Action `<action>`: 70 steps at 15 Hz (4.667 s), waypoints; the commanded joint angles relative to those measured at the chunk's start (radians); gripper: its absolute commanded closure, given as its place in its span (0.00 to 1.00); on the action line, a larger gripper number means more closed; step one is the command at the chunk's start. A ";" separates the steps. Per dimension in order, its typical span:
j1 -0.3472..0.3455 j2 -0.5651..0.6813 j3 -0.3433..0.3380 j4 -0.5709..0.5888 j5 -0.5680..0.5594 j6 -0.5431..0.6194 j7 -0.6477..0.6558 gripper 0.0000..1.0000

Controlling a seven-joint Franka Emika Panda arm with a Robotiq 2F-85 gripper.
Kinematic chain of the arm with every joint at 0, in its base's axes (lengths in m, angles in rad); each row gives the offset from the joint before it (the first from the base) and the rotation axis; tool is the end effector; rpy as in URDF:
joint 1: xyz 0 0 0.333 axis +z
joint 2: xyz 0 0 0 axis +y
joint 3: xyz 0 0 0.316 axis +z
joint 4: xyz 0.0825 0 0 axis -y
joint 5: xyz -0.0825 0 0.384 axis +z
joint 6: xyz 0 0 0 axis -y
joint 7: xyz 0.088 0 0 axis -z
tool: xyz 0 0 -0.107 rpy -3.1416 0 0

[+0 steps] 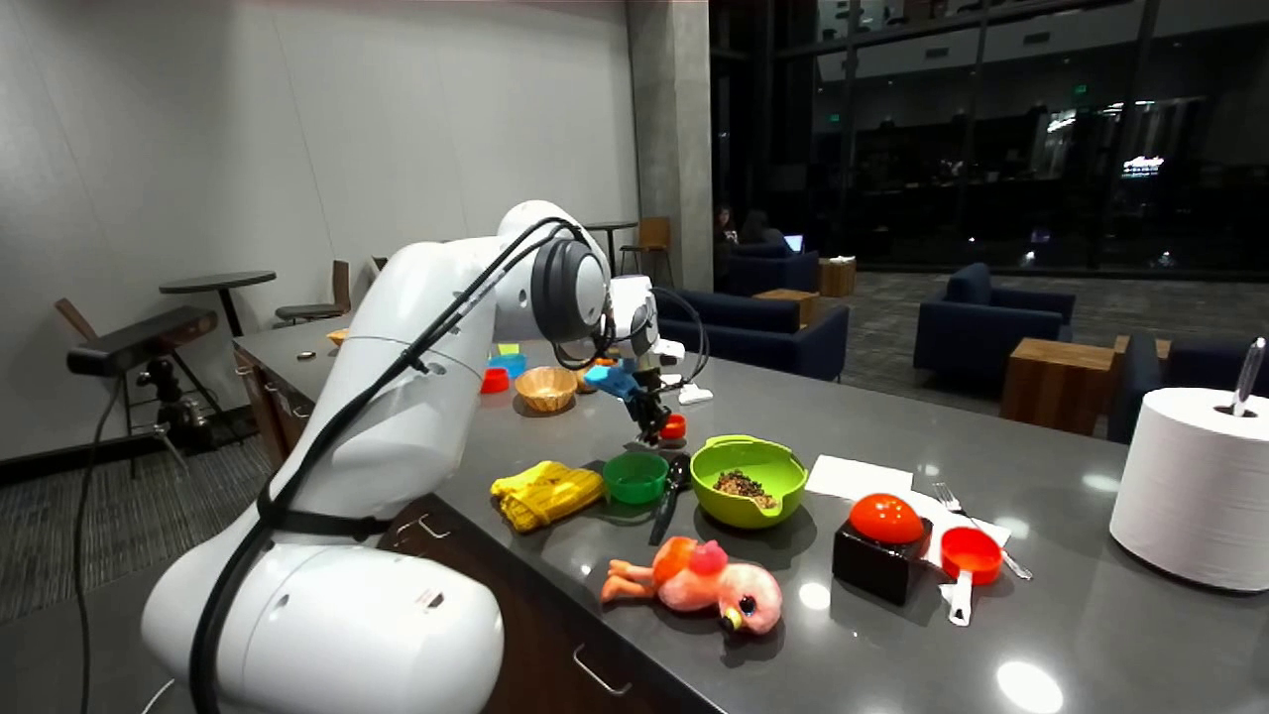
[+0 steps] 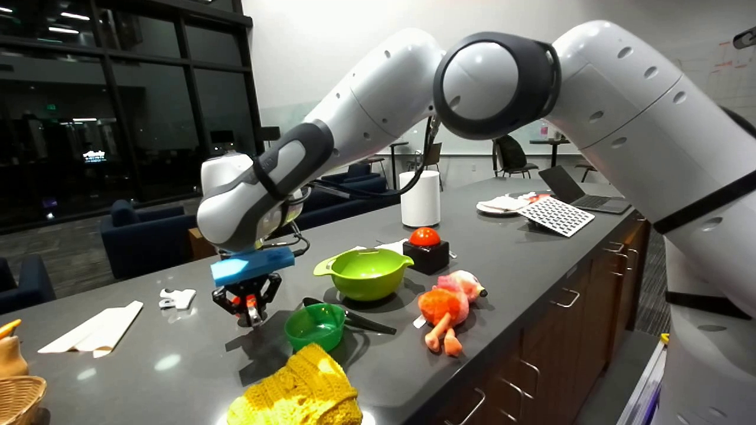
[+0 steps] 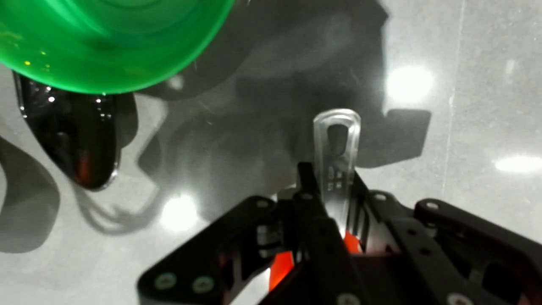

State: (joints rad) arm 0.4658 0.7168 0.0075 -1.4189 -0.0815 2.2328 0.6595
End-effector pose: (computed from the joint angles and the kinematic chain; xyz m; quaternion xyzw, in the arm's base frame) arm 0.6570 0.3324 0.2833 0.9959 -0.0705 0.0575 0.0000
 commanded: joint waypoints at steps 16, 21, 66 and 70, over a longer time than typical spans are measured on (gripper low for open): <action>-0.202 -0.664 0.040 -0.792 0.060 0.427 0.097 0.95; -0.277 -0.690 0.115 -0.903 0.437 0.635 -0.262 0.95; -0.509 -0.587 -0.092 -1.113 2.044 -0.590 -2.096 0.95; -0.507 -0.518 -0.094 -1.074 2.035 -0.655 -2.119 0.95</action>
State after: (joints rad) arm -0.0306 0.1514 -0.0851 -2.5262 1.9655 1.6311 -1.4386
